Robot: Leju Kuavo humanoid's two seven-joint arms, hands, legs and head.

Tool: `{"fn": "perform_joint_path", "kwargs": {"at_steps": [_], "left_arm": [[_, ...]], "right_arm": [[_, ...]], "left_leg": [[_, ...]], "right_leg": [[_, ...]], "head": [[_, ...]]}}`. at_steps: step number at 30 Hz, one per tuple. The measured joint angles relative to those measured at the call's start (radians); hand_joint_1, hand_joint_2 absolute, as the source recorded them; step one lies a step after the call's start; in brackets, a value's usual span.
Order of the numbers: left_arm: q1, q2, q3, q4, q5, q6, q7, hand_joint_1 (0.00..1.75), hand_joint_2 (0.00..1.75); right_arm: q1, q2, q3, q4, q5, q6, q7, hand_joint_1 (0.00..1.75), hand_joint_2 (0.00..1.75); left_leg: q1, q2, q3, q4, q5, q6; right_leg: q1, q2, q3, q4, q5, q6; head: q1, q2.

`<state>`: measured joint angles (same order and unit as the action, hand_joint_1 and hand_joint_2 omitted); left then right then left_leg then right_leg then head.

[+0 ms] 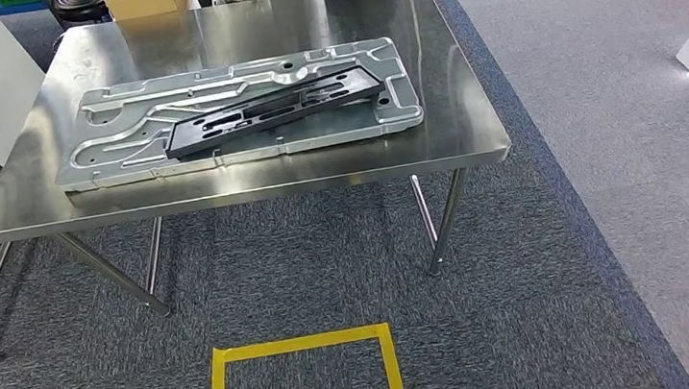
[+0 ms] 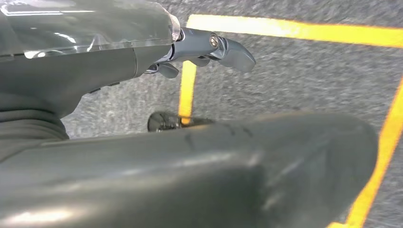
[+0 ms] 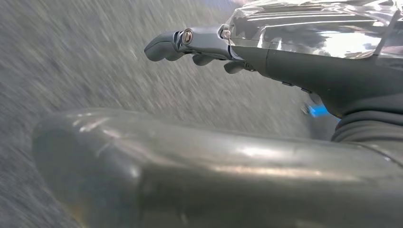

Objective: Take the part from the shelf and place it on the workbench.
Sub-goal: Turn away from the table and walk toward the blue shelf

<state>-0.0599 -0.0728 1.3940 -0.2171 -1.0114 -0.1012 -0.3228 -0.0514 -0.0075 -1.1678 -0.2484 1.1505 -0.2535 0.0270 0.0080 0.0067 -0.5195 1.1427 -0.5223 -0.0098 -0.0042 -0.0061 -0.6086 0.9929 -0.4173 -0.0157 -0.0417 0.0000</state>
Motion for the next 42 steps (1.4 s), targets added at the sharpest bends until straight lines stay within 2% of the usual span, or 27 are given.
{"fn": "perform_joint_path", "kwargs": {"at_steps": [2, 3, 5, 6, 7, 9, 10, 11, 12, 14, 15, 17, 18, 19, 21, 22, 25, 26, 27, 28, 30, 32, 34, 35, 37, 40, 42], "left_arm": [[-0.006, 0.0, -0.004, 0.0, -0.012, -0.008, 0.011, 0.0, 0.0], [-0.008, 0.0, -0.005, 0.0, -0.017, -0.009, 0.015, 0.0, 0.0], [-0.009, -0.002, -0.008, 0.0, -0.024, -0.01, 0.023, 0.0, 0.0], [-0.009, -0.003, -0.009, 0.0, -0.026, -0.01, 0.026, 0.0, 0.0], [-0.009, -0.004, -0.01, 0.0, -0.029, -0.009, 0.028, 0.0, 0.0], [-0.01, -0.005, -0.011, 0.0, -0.036, -0.009, 0.033, 0.0, 0.0], [-0.01, -0.005, -0.012, 0.0, -0.039, -0.009, 0.037, 0.0, 0.0], [-0.011, -0.005, -0.012, 0.0, -0.042, -0.009, 0.043, 0.0, 0.0], [-0.011, -0.006, -0.014, 0.0, -0.045, -0.009, 0.049, 0.0, 0.0], [-0.012, -0.011, -0.016, 0.0, -0.048, -0.01, 0.062, 0.0, 0.0], [-0.013, -0.015, -0.018, 0.0, -0.049, -0.01, 0.067, 0.0, 0.0], [-0.013, -0.024, -0.022, 0.001, -0.052, -0.01, 0.074, 0.0, 0.0], [-0.013, -0.028, -0.025, 0.001, -0.055, -0.01, 0.075, 0.0, 0.0], [-0.013, -0.031, -0.027, 0.001, -0.057, -0.009, 0.076, 0.0, 0.0], [-0.012, -0.033, -0.03, 0.001, -0.06, -0.009, 0.076, 0.0, 0.0], [-0.01, -0.033, -0.031, 0.001, -0.06, -0.009, 0.075, 0.0, 0.0], [-0.008, -0.034, -0.032, 0.001, -0.055, -0.01, 0.072, 0.0, 0.0], [-0.008, -0.034, -0.031, 0.001, -0.054, -0.01, 0.071, 0.0, 0.0], [-0.008, -0.034, -0.031, 0.001, -0.052, -0.01, 0.07, 0.0, 0.0], [-0.008, -0.034, -0.031, 0.001, -0.051, -0.009, 0.069, 0.0, 0.0], [-0.01, -0.034, -0.031, 0.001, -0.049, -0.008, 0.068, 0.0, 0.0], [-0.013, -0.034, -0.031, 0.001, -0.046, -0.005, 0.067, 0.0, 0.0], [-0.014, -0.034, -0.031, 0.001, -0.044, -0.003, 0.066, 0.0, 0.0], [-0.013, -0.034, -0.031, 0.001, -0.043, -0.003, 0.066, 0.0, 0.0], [-0.011, -0.035, -0.031, 0.001, -0.042, 0.002, 0.069, 0.0, 0.0], [-0.009, -0.036, -0.031, 0.001, -0.042, 0.017, 0.083, 0.0, 0.0], [-0.006, -0.035, -0.031, 0.001, -0.043, 0.024, 0.092, 0.0, 0.0]], "right_arm": [[-0.004, 0.017, -0.011, 0.007, -0.01, 0.054, 0.03, 0.0, 0.0], [-0.006, 0.025, -0.015, 0.01, -0.013, 0.075, 0.038, 0.0, 0.0], [-0.008, 0.041, -0.023, 0.015, -0.02, 0.103, 0.046, 0.0, 0.0], [-0.01, 0.047, -0.028, 0.018, -0.025, 0.108, 0.048, 0.0, 0.0], [-0.01, 0.054, -0.032, 0.02, -0.03, 0.111, 0.052, 0.0, 0.0], [-0.01, 0.063, -0.038, 0.024, -0.033, 0.114, 0.058, 0.0, 0.0], [-0.01, 0.065, -0.04, 0.025, -0.033, 0.115, 0.06, 0.0, 0.0], [-0.01, 0.067, -0.043, 0.026, -0.033, 0.116, 0.06, 0.0, 0.0], [-0.01, 0.069, -0.045, 0.026, -0.033, 0.119, 0.06, 0.0, 0.0], [-0.011, 0.071, -0.049, 0.027, -0.033, 0.128, 0.058, 0.0, 0.0], [-0.012, 0.072, -0.05, 0.027, -0.032, 0.134, 0.057, 0.0, 0.0], [-0.016, 0.073, -0.05, 0.028, -0.032, 0.143, 0.056, 0.0, 0.0], [-0.018, 0.074, -0.051, 0.028, -0.033, 0.147, 0.054, 0.0, 0.0], [-0.019, 0.075, -0.051, 0.028, -0.033, 0.15, 0.05, 0.0, 0.0], [-0.018, 0.077, -0.053, 0.029, -0.036, 0.156, 0.042, 0.0, 0.0], [-0.017, 0.078, -0.054, 0.029, -0.037, 0.159, 0.038, 0.0, 0.0], [-0.016, 0.078, -0.054, 0.029, -0.036, 0.165, 0.027, 0.0, 0.0], [-0.016, 0.078, -0.054, 0.029, -0.035, 0.165, 0.025, 0.0, 0.0], [-0.015, 0.078, -0.054, 0.029, -0.035, 0.166, 0.023, 0.0, 0.0], [-0.015, 0.078, -0.054, 0.029, -0.034, 0.166, 0.022, 0.0, 0.0], [-0.016, 0.078, -0.054, 0.029, -0.033, 0.167, 0.021, 0.0, 0.0], [-0.016, 0.079, -0.054, 0.029, -0.031, 0.167, 0.02, 0.0, 0.0], [-0.015, 0.079, -0.054, 0.03, -0.029, 0.167, 0.02, 0.0, 0.0], [-0.015, 0.079, -0.054, 0.03, -0.029, 0.167, 0.02, 0.0, 0.0], [-0.014, 0.078, -0.054, 0.03, -0.027, 0.167, 0.02, 0.0, 0.0], [-0.01, 0.078, -0.054, 0.031, -0.026, 0.17, 0.019, 0.0, 0.0], [-0.007, 0.078, -0.055, 0.033, -0.027, 0.172, 0.015, 0.0, 0.0]], "left_leg": [[-0.005, 0.0, 0.097, -0.145, -0.02, 0.013], [-0.009, 0.0, 0.116, -0.181, -0.032, 0.019], [-0.01, 0.002, 0.109, -0.194, -0.019, 0.032], [-0.008, 0.005, 0.099, -0.196, -0.006, 0.04], [-0.006, 0.007, 0.087, -0.199, 0.008, 0.048], [-0.007, 0.008, 0.055, -0.199, 0.036, 0.057], [-0.008, 0.009, 0.037, -0.198, 0.049, 0.057], [-0.008, 0.009, 0.018, -0.194, 0.061, 0.056], [-0.008, 0.01, -0.002, -0.189, 0.073, 0.054], [-0.006, 0.01, -0.041, -0.174, 0.092, 0.048], [-0.007, 0.009, -0.059, -0.163, 0.1, 0.044], [-0.009, 0.009, -0.083, -0.144, 0.113, 0.034], [-0.01, 0.009, -0.09, -0.138, 0.12, 0.028], [-0.01, 0.009, -0.093, -0.137, 0.129, 0.021], [-0.005, 0.007, -0.103, -0.131, 0.126, 0.008], [-0.003, 0.006, -0.112, -0.11, 0.096, 0.002], [0.002, 0.003, -0.155, 0.055, -0.053, -0.012], [0.003, 0.003, -0.161, 0.112, -0.076, -0.014], [0.003, 0.003, -0.155, 0.145, -0.072, -0.015], [0.003, 0.003, -0.133, 0.147, -0.048, -0.014], [0.003, 0.003, -0.042, 0.054, 0.004, -0.007], [-0.002, 0.003, 0.074, -0.104, -0.013, 0.006], [-0.007, 0.003, 0.124, -0.19, -0.044, 0.019], [-0.007, 0.004, 0.122, -0.196, -0.042, 0.027], [-0.006, 0.007, 0.112, -0.199, -0.025, 0.043], [-0.007, 0.01, 0.086, -0.199, 0.0, 0.055], [-0.01, 0.01, 0.067, -0.194, 0.01, 0.055]], "right_leg": [[0.002, -0.001, -0.013, 0.006, 0.017, 0.009], [0.002, -0.002, -0.014, 0.005, 0.027, 0.015], [-0.001, -0.002, -0.017, 0.001, 0.041, 0.026], [-0.002, 0.0, -0.023, 0.01, 0.025, 0.031], [-0.004, 0.002, -0.033, 0.035, -0.011, 0.036], [-0.008, 0.004, -0.064, 0.143, -0.122, 0.042], [-0.009, 0.004, -0.077, 0.209, -0.162, 0.044], [-0.01, 0.004, -0.082, 0.263, -0.177, 0.048], [-0.011, 0.004, -0.074, 0.291, -0.165, 0.05], [-0.014, 0.004, -0.009, 0.248, -0.106, 0.052], [-0.015, 0.004, 0.052, 0.178, -0.093, 0.051], [-0.014, 0.005, 0.155, 0.035, -0.116, 0.044], [-0.011, 0.006, 0.184, -0.011, -0.132, 0.038], [-0.009, 0.006, 0.187, -0.027, -0.135, 0.031], [-0.01, 0.003, 0.17, -0.029, -0.117, 0.015], [-0.01, 0.0, 0.158, -0.03, -0.104, 0.007], [-0.007, -0.003, 0.109, -0.029, -0.065, -0.004], [-0.006, -0.003, 0.09, -0.026, -0.052, -0.004], [-0.005, -0.004, 0.071, -0.022, -0.04, -0.003], [-0.005, -0.004, 0.051, -0.017, -0.029, -0.001], [-0.004, -0.004, 0.016, -0.007, -0.011, 0.005], [-0.001, -0.004, -0.004, 0.005, 0.003, 0.014], [0.0, -0.006, -0.011, 0.009, 0.018, 0.027], [-0.001, -0.006, -0.012, 0.008, 0.025, 0.034], [-0.006, -0.004, -0.022, 0.032, 0.006, 0.046], [-0.01, 0.001, -0.082, 0.2, -0.114, 0.055], [-0.01, 0.001, -0.101, 0.287, -0.156, 0.059]], "head": [[0.0, 0.0], [0.0, 0.0], [0.0, 0.0], [0.0, 0.0], [0.0, 0.0], [0.0, 0.0], [0.0, 0.0], [0.0, 0.0], [0.0, 0.0], [0.0, 0.0], [0.0, 0.0], [0.0, 0.0], [0.0, 0.0], [0.0, 0.0], [0.0, 0.0], [0.0, 0.0], [0.0, 0.0], [0.0, 0.0], [0.0, 0.0], [0.0, 0.0], [0.0, 0.0], [0.0, 0.0], [0.0, 0.0], [0.0, 0.0], [0.0, 0.0], [0.0, 0.0], [0.0, 0.0]]}}
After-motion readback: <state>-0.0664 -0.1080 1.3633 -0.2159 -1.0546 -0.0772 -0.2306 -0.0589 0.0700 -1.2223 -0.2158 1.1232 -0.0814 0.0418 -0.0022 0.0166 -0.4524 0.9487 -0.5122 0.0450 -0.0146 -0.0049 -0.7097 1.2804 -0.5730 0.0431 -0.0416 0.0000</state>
